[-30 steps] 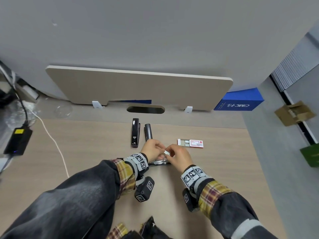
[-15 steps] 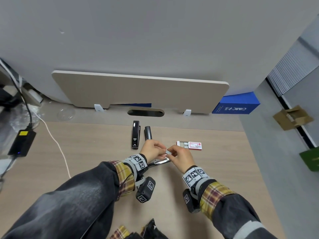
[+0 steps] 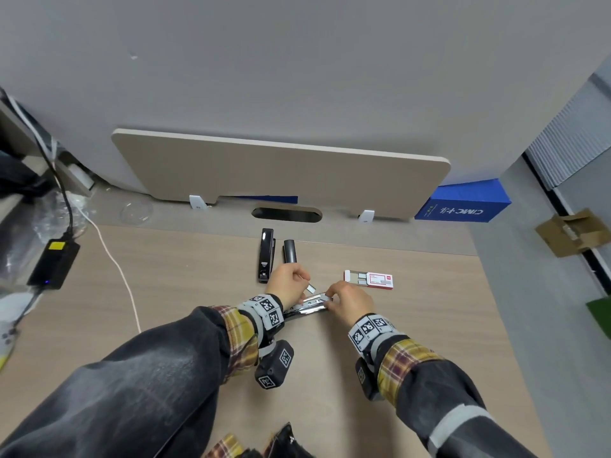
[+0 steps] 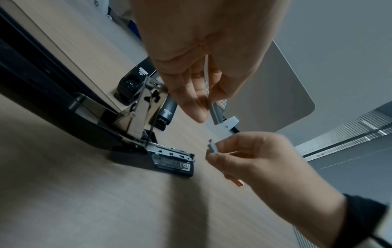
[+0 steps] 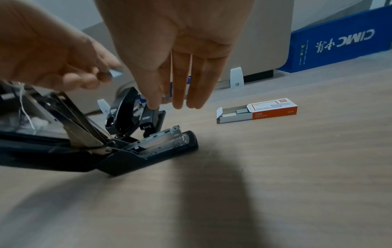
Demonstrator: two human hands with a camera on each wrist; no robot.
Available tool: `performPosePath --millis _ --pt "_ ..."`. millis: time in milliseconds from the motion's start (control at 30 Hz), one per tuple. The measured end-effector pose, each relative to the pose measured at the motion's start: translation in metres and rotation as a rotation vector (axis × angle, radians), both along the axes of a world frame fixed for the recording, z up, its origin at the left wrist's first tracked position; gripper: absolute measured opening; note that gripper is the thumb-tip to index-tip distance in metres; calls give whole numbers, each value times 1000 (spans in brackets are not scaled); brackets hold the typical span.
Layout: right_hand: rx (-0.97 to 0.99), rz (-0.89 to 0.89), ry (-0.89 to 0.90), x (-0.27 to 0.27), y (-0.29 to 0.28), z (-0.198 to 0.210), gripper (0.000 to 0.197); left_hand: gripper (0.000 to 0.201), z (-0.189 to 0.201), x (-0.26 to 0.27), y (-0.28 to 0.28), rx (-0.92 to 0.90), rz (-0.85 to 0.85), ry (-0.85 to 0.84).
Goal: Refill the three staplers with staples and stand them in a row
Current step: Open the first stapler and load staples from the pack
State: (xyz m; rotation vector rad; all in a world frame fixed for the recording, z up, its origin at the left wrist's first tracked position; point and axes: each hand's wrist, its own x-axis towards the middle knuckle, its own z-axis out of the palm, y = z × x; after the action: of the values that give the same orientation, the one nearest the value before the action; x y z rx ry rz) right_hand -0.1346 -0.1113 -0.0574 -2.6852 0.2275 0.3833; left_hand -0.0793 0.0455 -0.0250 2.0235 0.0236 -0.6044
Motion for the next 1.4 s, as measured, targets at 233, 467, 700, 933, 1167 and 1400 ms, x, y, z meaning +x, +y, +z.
performPosePath --millis 233,467,700,933,1167,1400 --pt "-22 30 2 13 8 -31 16 23 0 -6 1 68 -90 -64" --pt "-4 59 8 -4 1 -47 16 19 -9 -9 -2 189 -110 -121" --pt "-24 36 -41 -16 -10 -48 17 18 -14 -12 -9 206 -109 -206" --pt "-21 61 -93 -15 0 -47 15 19 -16 -16 -5 218 -183 -206" --pt "-35 67 -86 -13 3 -52 12 19 -22 -22 -5 258 -222 -244" --pt "-35 73 -37 -9 0 -56 10 20 -30 -24 -7 322 -286 -244"
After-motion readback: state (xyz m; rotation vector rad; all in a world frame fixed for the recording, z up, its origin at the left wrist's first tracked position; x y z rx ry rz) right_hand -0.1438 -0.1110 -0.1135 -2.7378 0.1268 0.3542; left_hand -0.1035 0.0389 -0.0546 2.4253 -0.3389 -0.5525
